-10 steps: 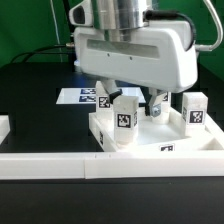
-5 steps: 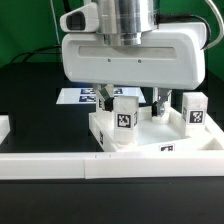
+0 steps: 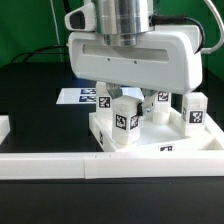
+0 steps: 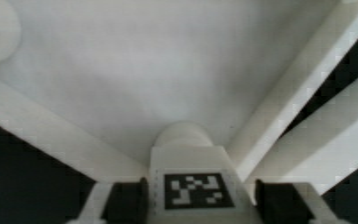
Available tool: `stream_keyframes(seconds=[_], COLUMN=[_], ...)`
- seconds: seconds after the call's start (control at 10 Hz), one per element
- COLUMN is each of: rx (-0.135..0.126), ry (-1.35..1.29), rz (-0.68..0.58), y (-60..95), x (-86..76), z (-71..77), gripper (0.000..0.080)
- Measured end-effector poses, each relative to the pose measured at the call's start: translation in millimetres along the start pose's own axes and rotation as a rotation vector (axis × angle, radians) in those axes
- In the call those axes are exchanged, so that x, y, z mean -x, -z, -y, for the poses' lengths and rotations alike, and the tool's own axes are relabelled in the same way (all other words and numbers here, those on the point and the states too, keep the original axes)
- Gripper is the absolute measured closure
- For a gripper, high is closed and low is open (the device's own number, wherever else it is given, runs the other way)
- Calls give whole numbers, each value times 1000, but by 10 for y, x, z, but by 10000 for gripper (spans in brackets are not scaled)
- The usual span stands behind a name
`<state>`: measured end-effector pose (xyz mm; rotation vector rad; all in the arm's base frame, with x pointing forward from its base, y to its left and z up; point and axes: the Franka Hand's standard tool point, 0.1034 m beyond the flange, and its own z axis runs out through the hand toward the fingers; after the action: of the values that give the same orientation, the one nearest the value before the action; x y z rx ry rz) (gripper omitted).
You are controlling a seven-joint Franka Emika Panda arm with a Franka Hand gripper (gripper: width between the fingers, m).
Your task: Assemble square table
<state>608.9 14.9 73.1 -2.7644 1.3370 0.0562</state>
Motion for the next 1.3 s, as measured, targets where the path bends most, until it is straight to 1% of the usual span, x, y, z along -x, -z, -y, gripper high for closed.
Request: stream_keyframes(seconds=[0.2, 0.3, 0.4, 0.5, 0.7, 0.9, 1.1, 1.2, 1.3], rx=[-4, -17, -21, -41, -62, -92, -99, -99, -99], ry=[-155, -298, -397, -542, -771, -1098, -1211, -1211, -1090], rz=[5, 10, 11, 23, 36, 48, 60, 60, 55], y=[-10, -10, -9, -7, -10, -22, -19, -20, -17], x=[6, -28, -36, -47, -75, -101, -125, -123, -116], z=[6, 48, 79, 100, 122, 172, 172, 172, 154], gripper=[512, 512, 511, 511, 511, 511, 511, 503, 503])
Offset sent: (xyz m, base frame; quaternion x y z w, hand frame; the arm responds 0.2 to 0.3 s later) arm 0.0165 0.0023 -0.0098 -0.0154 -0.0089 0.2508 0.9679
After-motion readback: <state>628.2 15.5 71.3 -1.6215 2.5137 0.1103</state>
